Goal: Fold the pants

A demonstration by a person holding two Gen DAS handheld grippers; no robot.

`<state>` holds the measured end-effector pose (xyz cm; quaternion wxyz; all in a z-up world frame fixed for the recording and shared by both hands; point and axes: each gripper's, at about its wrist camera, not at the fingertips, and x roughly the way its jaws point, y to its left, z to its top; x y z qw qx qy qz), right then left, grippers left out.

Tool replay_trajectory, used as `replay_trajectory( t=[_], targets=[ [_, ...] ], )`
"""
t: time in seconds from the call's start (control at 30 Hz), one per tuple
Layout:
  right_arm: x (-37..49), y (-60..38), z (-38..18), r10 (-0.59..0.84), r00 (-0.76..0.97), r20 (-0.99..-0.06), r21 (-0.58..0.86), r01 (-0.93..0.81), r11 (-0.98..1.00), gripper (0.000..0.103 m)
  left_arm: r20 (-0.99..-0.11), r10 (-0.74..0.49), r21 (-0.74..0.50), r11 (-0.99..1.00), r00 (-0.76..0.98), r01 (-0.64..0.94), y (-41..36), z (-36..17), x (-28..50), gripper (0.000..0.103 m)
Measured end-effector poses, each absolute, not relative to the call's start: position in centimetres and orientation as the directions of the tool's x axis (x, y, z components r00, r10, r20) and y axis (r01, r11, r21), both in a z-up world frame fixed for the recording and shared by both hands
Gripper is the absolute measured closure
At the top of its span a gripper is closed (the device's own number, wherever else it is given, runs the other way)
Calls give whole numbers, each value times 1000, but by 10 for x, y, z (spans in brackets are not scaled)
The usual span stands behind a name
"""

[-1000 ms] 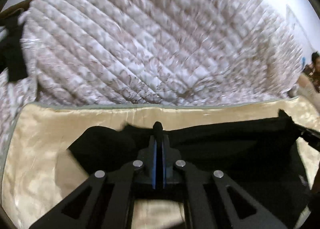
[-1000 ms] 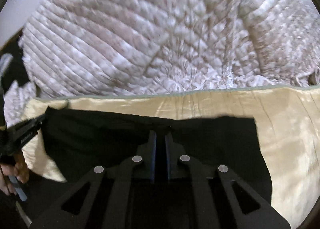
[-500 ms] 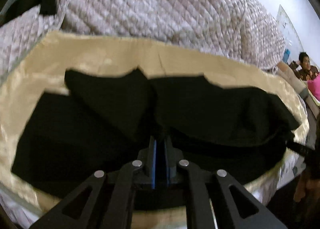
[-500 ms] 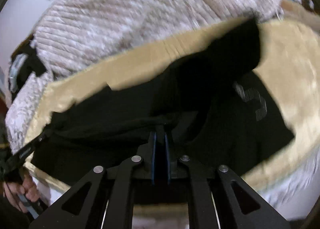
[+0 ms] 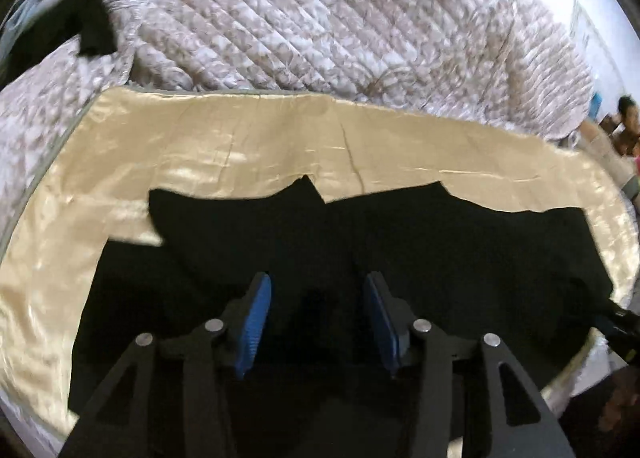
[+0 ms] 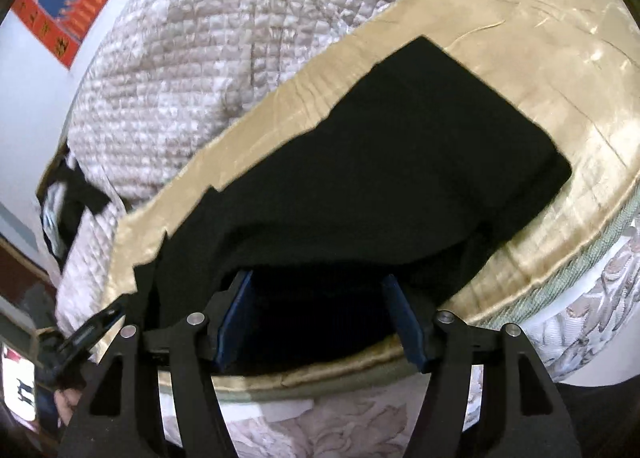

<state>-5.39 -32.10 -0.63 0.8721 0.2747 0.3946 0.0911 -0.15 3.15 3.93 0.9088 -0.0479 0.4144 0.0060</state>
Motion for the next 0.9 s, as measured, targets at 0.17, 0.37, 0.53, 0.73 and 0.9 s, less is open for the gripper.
replay_trajectory(
  t=[0.17, 0.37, 0.53, 0.73, 0.9],
  targets=[
    [-48, -339, -8, 364, 703, -611, 600, 111, 792, 39, -802, 31, -28, 996, 596, -89, 28, 16, 45, 51],
    [-32, -361, -16, 337, 728, -597, 657, 202, 727, 39, -781, 50, -5, 996, 622, -87, 27, 9, 57, 51],
    [-32, -373, -25, 316, 757, -572, 691, 238, 683, 39, -742, 65, -16, 993, 667, -114, 34, 10, 51, 80],
    [-26, -366, -21, 255, 751, -609, 613, 241, 753, 58, -699, 50, -85, 985, 714, -152, 49, 21, 41, 96],
    [-27, -380, -28, 256, 744, -618, 629, 271, 729, 83, -649, 65, -134, 971, 758, -198, 70, 45, 9, 97]
  ],
)
